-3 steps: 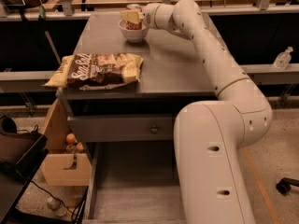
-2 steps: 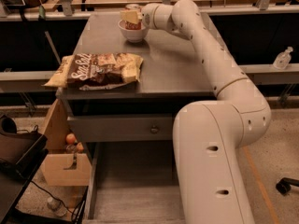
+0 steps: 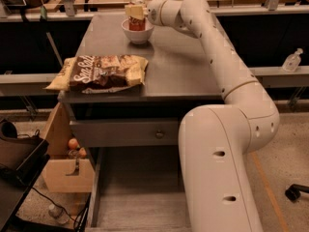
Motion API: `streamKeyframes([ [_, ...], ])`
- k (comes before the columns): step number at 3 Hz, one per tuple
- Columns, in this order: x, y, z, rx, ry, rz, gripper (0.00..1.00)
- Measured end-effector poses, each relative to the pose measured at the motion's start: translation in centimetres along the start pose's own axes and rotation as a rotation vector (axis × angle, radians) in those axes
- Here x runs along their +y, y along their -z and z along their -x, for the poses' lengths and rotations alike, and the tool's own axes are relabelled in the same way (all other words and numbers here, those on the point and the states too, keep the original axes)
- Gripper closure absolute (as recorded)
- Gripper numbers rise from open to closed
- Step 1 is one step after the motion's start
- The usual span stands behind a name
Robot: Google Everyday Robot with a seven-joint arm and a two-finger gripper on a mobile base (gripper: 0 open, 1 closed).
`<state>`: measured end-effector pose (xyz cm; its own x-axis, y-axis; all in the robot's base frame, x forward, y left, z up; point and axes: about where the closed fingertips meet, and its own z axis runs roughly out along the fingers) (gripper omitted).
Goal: Pick coke can from white bowl and place on counter
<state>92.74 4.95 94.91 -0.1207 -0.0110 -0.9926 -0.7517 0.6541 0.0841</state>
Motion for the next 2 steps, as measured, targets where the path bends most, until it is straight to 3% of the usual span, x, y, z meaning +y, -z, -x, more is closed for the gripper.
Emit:
streamKeyframes([
  [1,-1.3,5.0,5.9,-0.024,-0.002,-0.039,1.00],
  [2,-3.0,9.1,8.4,-0.027,-0.010,-0.093,1.00],
])
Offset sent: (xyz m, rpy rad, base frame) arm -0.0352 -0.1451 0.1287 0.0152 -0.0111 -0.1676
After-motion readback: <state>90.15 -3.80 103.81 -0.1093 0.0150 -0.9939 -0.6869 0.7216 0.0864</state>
